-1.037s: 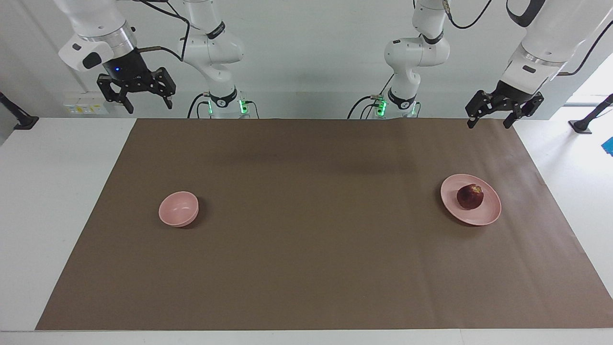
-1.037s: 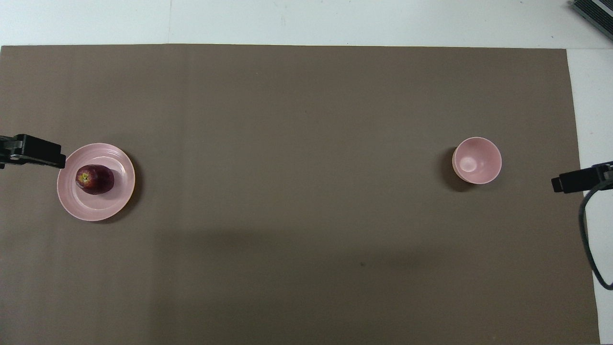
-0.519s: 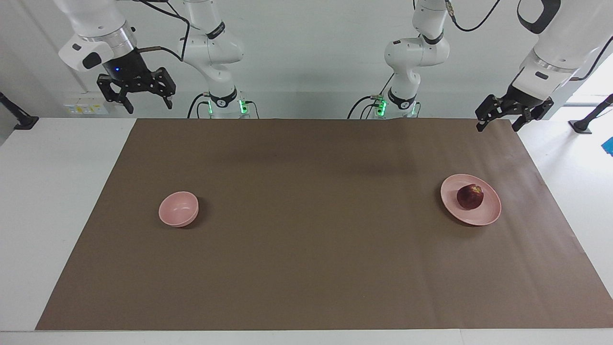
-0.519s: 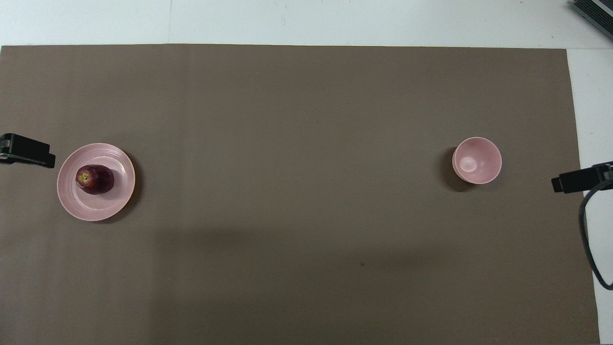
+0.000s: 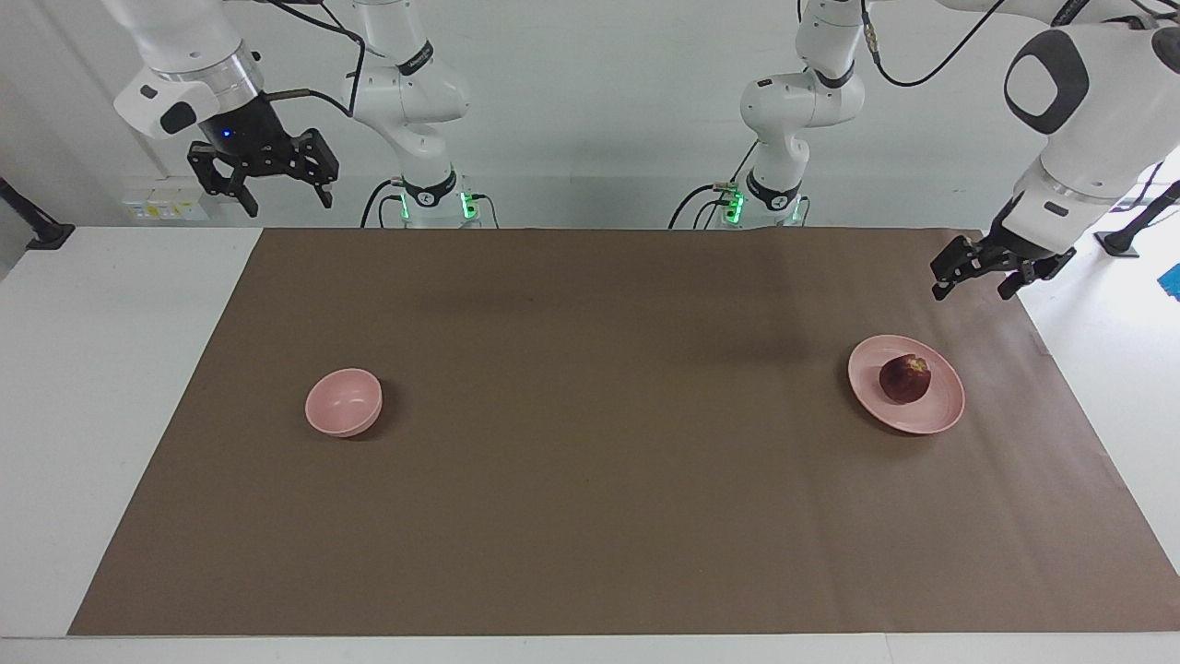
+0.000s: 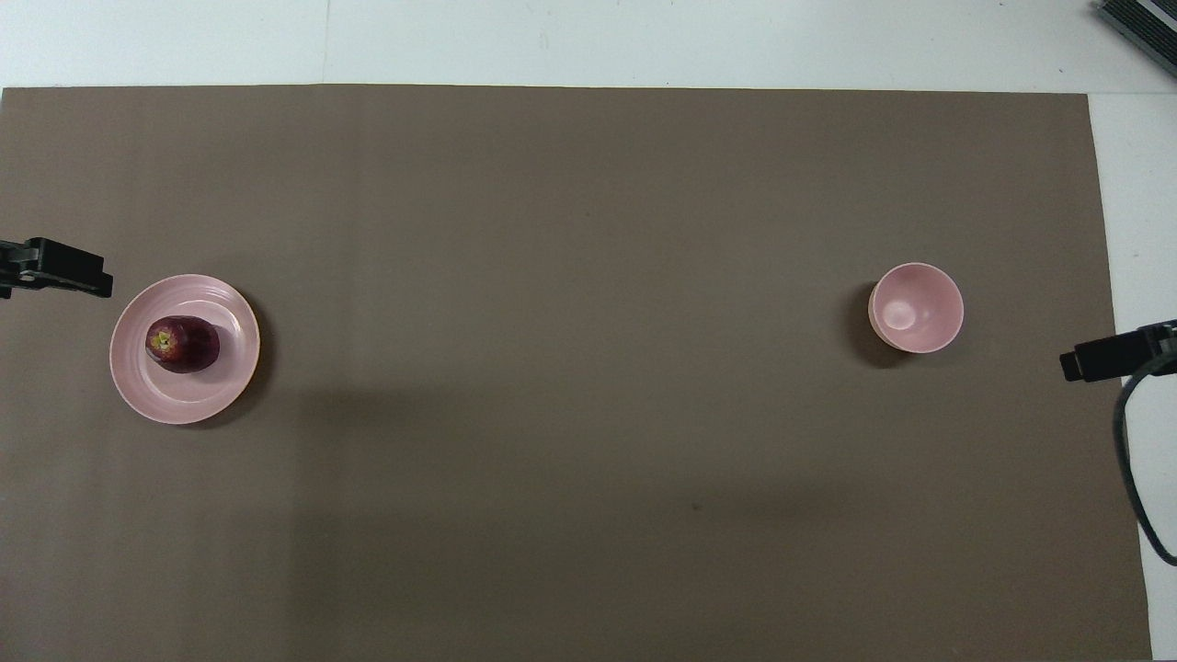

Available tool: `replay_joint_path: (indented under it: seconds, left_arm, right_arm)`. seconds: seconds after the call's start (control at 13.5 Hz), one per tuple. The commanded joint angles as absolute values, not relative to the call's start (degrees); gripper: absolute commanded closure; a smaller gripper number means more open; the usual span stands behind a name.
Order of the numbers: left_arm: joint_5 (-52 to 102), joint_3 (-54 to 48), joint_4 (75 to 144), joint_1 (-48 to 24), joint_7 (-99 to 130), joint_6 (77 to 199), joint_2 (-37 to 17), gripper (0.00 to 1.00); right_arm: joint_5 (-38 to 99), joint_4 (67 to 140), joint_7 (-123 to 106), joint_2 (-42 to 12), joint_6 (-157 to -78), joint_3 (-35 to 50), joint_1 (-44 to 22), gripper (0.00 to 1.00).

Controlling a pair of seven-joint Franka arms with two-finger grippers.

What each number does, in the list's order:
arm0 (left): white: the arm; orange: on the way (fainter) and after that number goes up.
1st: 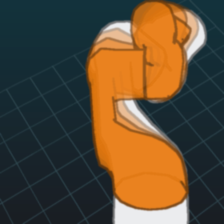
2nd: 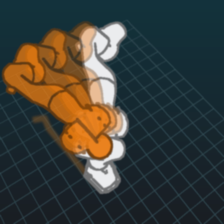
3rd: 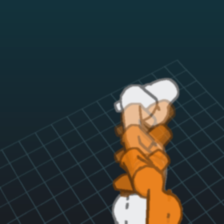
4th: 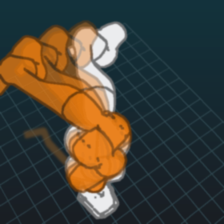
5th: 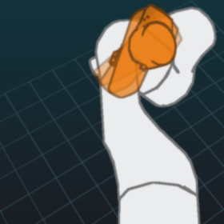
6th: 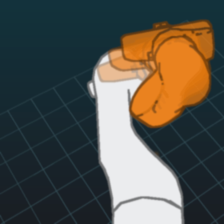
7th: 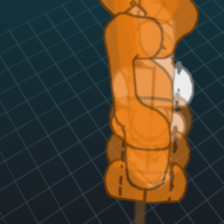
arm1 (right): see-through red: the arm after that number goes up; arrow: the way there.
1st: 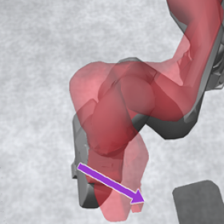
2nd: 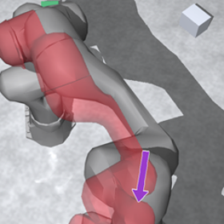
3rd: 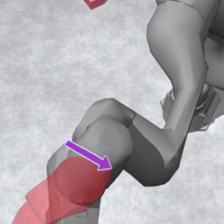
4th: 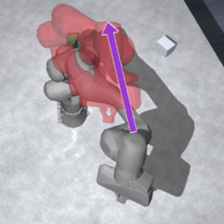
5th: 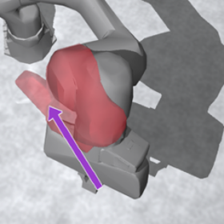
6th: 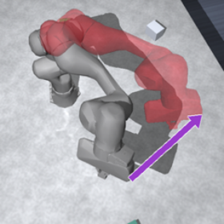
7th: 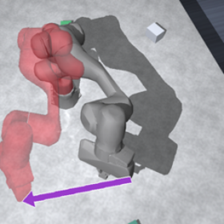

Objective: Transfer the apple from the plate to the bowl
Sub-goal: 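Lower the left gripper onto the red apple on the pink plate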

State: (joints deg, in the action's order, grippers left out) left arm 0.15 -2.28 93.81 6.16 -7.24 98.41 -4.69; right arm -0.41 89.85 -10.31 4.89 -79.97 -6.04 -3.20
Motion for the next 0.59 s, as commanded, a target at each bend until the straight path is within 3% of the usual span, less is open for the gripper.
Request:
replay_joint_path:
  seconds: [0.0,0.52]
  left_arm:
    - [0.6,-2.5,99.7,8.4,-9.9,104.7,-4.3,0.00]
    - [0.5,-2.5,111.7,8.9,-9.7,121.4,-8.3,0.00]
  right_arm:
    - [-5.8,91.3,-8.7,6.5,-81.3,-5.7,-2.4,0.00]
    - [-2.7,92.5,1.1,6.4,-86.0,-5.1,-3.3,0.00]
